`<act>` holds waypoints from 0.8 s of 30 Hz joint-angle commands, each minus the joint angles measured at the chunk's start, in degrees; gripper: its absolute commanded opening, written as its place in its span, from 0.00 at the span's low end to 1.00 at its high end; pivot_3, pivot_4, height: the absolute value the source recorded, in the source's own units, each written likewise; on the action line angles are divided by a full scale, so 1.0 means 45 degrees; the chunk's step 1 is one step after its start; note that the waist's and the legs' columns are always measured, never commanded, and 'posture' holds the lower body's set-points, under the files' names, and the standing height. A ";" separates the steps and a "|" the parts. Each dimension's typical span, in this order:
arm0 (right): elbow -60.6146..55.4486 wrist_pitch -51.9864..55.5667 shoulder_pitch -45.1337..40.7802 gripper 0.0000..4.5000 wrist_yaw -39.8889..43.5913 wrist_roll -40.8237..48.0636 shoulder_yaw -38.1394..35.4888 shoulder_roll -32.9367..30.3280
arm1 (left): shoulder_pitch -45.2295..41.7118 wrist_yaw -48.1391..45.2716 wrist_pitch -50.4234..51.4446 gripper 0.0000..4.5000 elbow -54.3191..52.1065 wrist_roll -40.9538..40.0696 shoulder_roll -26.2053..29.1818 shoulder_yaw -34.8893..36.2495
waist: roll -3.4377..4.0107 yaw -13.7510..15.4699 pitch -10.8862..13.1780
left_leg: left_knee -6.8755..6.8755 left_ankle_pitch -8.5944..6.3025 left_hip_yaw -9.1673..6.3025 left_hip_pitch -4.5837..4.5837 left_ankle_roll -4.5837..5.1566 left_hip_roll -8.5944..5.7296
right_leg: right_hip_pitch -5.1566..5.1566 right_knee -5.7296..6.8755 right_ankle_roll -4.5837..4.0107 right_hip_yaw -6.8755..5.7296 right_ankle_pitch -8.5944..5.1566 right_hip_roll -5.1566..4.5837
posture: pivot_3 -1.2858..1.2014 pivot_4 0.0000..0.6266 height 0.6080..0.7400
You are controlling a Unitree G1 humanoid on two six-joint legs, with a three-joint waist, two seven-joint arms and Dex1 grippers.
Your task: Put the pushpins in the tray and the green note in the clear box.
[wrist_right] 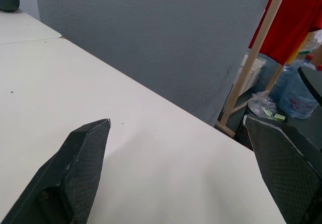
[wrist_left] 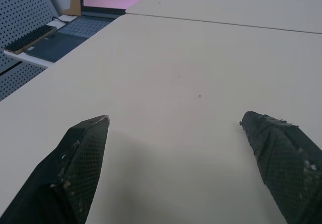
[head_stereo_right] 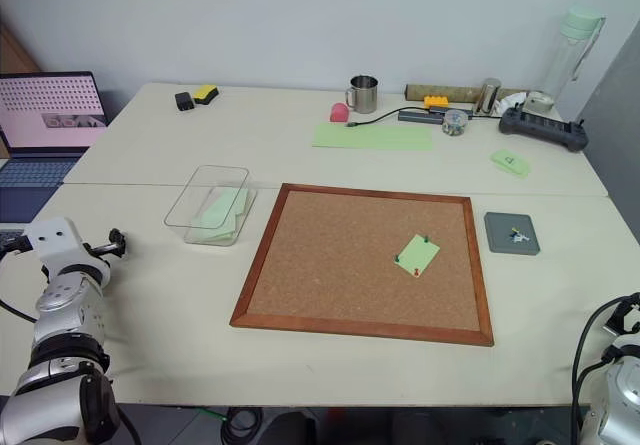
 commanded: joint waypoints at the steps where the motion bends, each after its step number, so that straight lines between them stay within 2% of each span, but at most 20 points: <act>1: -0.0212 -0.0273 -0.0069 0.99 -0.0102 0.0040 -0.0154 -0.0193 | -0.0092 0.0204 -0.0349 1.00 0.0162 0.0191 0.0335 0.0019 | 0.0000 -0.0009 0.0000 | 0.0000 0.0000 0.0000 0.0000 0.0000 0.0000 | 0.0000 0.0000 0.0000 -0.0001 0.0000 0.0001 | 0.52 0.24 1.00; 24: -0.0507 -0.0389 0.0055 0.99 0.0037 0.0017 0.0095 -0.0216 | -0.0845 -0.0368 -0.0423 1.00 0.0397 0.0207 0.0742 0.0071 | -0.0001 -0.0010 0.0000 | 0.0001 0.0000 -0.0003 0.0000 0.0000 0.0000 | 0.0000 0.0007 0.0000 -0.0003 0.0000 0.0002 | 0.52 0.24 1.00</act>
